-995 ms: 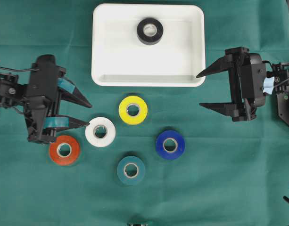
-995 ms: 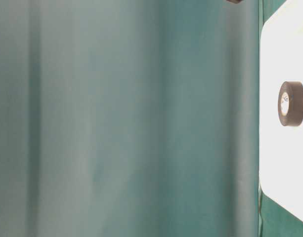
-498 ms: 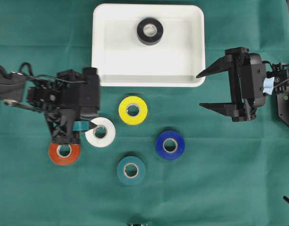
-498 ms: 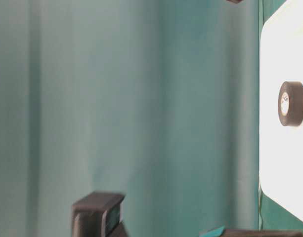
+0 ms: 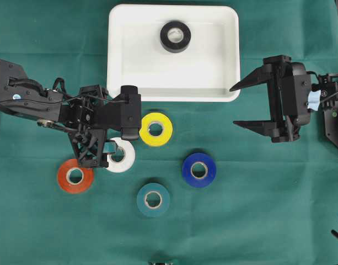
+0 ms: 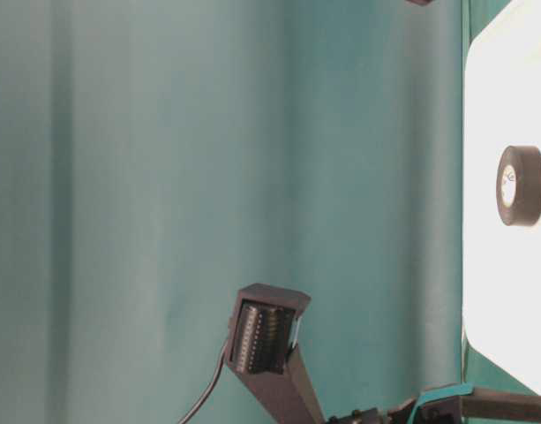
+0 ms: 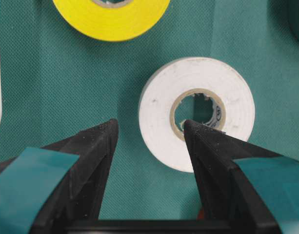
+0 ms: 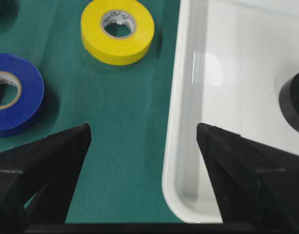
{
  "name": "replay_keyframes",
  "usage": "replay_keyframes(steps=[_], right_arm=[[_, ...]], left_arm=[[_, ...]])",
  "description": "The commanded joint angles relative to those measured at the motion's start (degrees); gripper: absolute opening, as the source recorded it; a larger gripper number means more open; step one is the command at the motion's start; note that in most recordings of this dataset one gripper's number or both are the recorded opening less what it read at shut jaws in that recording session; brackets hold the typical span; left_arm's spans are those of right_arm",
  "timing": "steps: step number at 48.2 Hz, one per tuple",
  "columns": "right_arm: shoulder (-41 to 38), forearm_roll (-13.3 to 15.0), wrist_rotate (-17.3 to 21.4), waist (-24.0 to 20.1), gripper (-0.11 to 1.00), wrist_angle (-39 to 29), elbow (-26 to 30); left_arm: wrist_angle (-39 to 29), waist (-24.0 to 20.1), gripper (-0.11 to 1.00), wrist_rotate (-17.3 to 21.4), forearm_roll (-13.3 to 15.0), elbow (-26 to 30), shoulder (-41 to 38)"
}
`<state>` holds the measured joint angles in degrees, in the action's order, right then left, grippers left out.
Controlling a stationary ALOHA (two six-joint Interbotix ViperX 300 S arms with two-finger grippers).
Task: Put the tape alternately from left to right into the white case.
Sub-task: 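Move the left gripper to the white tape roll and grasp it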
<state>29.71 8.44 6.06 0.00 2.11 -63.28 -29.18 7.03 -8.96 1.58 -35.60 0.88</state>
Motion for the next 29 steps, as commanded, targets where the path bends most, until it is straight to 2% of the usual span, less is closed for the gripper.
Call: replay_keyframes(steps=[1,29], right_arm=[[0.3,-0.1,0.0,-0.1,0.6,0.4,0.4],[0.2,-0.1,0.0,-0.1,0.59,0.5,0.1]], left_arm=[[0.3,-0.2,0.58,0.0,-0.1,1.2,0.9],[-0.7,0.9,0.59,-0.1,-0.1,2.6,0.6]])
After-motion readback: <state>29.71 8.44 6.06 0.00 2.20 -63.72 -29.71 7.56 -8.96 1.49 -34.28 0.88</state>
